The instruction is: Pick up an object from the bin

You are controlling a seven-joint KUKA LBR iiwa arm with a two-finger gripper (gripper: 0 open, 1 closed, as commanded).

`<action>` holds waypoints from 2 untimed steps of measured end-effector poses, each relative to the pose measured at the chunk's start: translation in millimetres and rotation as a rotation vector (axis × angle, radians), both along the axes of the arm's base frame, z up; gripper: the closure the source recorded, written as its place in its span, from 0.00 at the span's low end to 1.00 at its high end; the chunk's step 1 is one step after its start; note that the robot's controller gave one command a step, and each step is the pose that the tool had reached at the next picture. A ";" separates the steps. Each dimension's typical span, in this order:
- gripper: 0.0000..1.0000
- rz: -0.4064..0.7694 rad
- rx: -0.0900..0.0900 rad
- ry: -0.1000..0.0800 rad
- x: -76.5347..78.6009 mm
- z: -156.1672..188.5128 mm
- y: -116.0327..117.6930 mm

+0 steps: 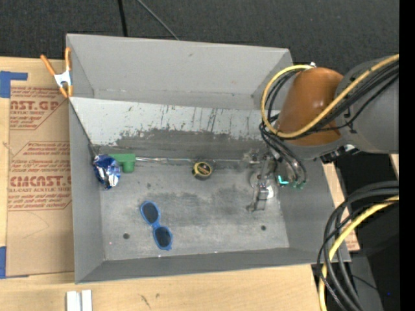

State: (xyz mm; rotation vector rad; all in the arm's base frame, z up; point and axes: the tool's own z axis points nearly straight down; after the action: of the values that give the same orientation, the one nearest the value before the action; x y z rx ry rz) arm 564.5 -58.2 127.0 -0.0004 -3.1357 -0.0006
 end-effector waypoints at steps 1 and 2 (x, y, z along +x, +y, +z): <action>0.00 -0.156 0.003 -0.002 -48.5 -59.1 105.4; 0.00 -0.081 -0.003 -0.005 -57.9 -57.7 35.6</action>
Offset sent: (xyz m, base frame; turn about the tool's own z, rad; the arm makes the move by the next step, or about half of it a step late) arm -0.0467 0.1006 -0.0570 0.1615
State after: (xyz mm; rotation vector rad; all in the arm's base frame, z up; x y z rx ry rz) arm 506.5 -22.5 69.3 -0.1279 -3.1379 0.0042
